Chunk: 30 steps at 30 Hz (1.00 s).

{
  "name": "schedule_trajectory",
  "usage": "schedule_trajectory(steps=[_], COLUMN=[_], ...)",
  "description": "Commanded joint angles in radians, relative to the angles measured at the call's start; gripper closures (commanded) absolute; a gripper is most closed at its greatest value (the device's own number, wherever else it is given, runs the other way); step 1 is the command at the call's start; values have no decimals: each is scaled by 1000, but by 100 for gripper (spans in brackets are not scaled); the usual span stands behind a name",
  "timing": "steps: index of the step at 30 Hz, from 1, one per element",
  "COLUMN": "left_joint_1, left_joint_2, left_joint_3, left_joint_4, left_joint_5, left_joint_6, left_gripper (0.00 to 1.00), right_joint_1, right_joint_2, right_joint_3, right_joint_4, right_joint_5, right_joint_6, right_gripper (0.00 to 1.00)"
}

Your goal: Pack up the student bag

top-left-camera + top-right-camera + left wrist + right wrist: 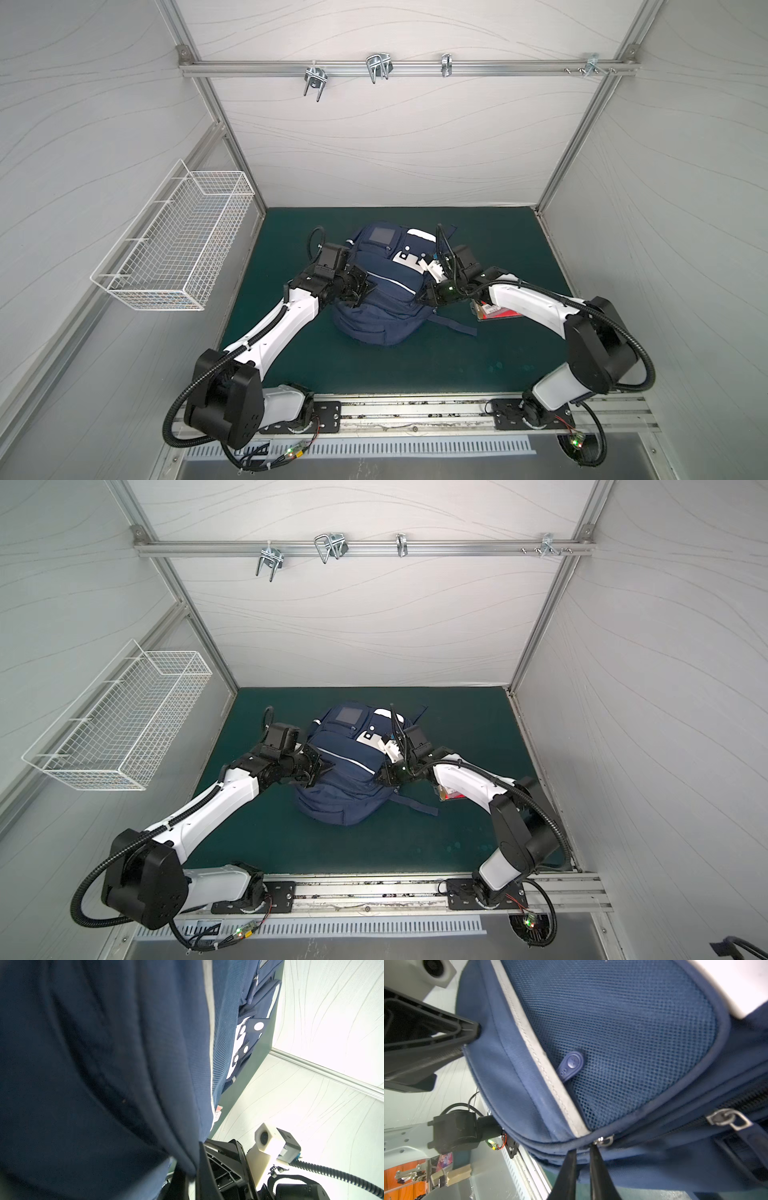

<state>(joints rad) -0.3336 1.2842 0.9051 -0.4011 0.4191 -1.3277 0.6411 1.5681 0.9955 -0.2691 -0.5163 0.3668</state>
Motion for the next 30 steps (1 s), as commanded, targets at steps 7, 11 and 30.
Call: schedule_trajectory(steps=[7, 11, 30], left_joint_1=[1, 0, 0], left_joint_2=[-10, -9, -8], left_joint_3=[15, 20, 2], left_joint_4=[80, 80, 133], left_joint_5=[20, 19, 20], left_joint_6=[-2, -2, -42], left_gripper=[100, 100, 100], right_joint_1=[16, 30, 111], right_joint_2=[20, 46, -76], right_joint_3=[-6, 8, -23], right_joint_4=[10, 19, -124], right_joint_5=[12, 14, -10], right_joint_6=[3, 9, -27], right_gripper=[48, 69, 100])
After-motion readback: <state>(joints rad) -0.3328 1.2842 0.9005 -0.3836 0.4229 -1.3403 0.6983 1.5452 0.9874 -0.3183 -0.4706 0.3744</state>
